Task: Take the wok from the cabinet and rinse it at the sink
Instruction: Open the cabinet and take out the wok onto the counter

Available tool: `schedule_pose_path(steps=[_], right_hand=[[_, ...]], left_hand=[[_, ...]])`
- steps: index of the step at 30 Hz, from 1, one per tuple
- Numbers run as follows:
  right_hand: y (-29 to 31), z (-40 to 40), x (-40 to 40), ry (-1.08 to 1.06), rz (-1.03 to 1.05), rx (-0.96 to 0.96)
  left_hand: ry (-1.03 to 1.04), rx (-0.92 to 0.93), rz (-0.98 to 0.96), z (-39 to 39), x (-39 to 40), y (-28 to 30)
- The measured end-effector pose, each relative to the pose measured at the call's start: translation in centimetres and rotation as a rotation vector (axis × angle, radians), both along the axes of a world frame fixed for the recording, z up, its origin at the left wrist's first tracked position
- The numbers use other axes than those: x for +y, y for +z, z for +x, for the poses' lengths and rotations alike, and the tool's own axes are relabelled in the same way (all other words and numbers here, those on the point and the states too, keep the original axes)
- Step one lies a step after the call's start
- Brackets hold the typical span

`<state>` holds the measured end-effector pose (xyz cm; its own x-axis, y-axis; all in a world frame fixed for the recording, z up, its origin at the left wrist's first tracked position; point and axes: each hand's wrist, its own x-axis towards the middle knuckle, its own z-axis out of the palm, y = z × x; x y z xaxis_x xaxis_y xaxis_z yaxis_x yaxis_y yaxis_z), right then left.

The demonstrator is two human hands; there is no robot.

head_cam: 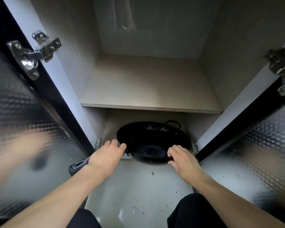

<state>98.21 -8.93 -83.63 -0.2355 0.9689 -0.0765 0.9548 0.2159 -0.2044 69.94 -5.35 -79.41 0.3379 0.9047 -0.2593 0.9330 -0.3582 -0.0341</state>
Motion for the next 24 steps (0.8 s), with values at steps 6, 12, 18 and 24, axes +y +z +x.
schedule_pose_path(steps=[6,12,18,24], right_hand=[[7.8,-0.5,-3.6,0.007,-0.177,-0.001],[19.0,-0.9,-6.6,0.018,-0.282,0.010],[30.9,-0.6,-10.4,-0.018,-0.300,0.037],[42.3,-1.1,-14.2,0.053,-0.267,0.052]], left_hand=[[0.003,0.004,-0.175,-0.7,-3.9,6.9],[0.010,-0.038,-0.257,-1.2,-6.7,17.8],[-0.015,0.004,-0.235,-0.8,-10.2,30.3],[-0.053,0.035,-0.214,-1.6,-13.5,41.5]])
